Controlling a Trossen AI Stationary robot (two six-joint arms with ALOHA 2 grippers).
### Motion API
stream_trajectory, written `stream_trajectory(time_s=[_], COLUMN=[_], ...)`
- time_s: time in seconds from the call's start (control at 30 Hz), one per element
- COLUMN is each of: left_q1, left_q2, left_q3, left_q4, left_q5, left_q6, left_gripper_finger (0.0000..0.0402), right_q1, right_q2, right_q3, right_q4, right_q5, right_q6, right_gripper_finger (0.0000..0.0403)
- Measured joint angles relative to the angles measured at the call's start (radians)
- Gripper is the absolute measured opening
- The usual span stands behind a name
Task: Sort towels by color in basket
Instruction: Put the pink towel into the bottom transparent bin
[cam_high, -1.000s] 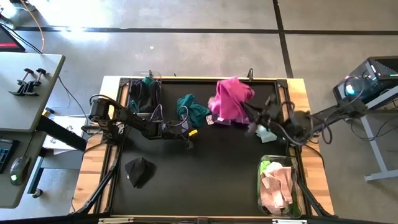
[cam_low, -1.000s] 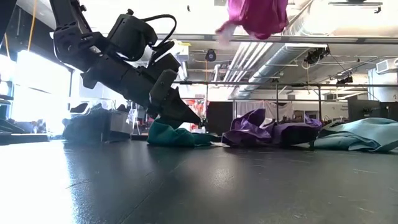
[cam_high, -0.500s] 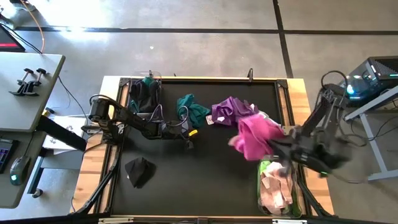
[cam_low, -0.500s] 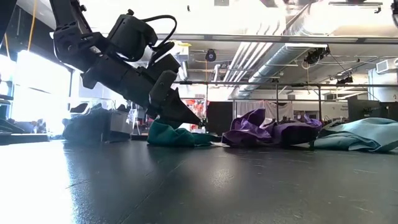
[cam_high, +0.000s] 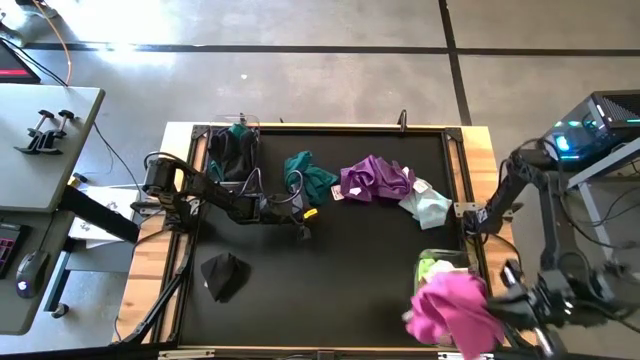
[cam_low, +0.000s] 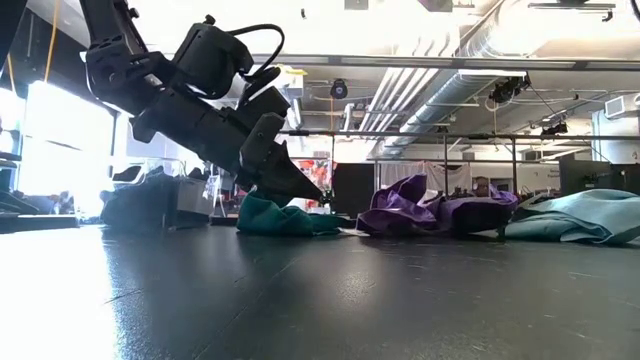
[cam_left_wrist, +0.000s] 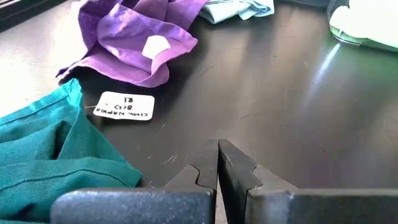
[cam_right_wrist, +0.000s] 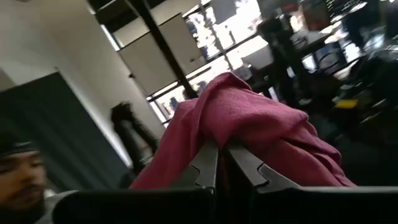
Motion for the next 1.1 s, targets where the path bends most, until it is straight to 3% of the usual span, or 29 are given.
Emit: stream_trajectory(time_s=[0.2, 0.4, 0.6, 0.8, 0.87, 0.97, 1.1], left_q1=[0.000, 0.000, 0.001, 0.001, 0.001, 0.001, 0.001], left_q2=[0.000, 0.000, 0.000, 0.000, 0.000, 0.000, 0.000], left_q3=[0.000, 0.000, 0.000, 0.000, 0.000, 0.000, 0.000], left_q4=[0.001, 0.004, 0.031, 0.032, 0.032, 0.032, 0.031], left_q5=[0.000, 0.000, 0.000, -0.001, -0.004, -0.007, -0.007], left_q6=[-0.001, -0.001, 0.000, 0.000, 0.000, 0.000, 0.000], left_gripper_finger=[0.0000, 0.0000, 0.0000, 0.0000, 0.0000, 0.0000, 0.0000], right_q1=[0.025, -0.029, -0.110, -0.152, -0.182, -0.274, -0.444], right_q2=[0.080, 0.096, 0.038, -0.100, -0.149, -0.209, -0.248], right_q3=[0.025, -0.046, -0.147, -0.220, -0.229, -0.223, -0.187], right_q4=[-0.001, -0.021, -0.021, -0.136, -0.274, -0.539, -0.876], right_q5=[-0.002, -0.001, -0.008, -0.113, -0.172, -0.354, -0.708], right_q6=[0.096, 0.137, 0.062, 0.071, 0.114, 0.251, 0.504], right_gripper_finger=[0.0005, 0.0005, 0.0007, 0.0012, 0.0013, 0.0014, 0.0014])
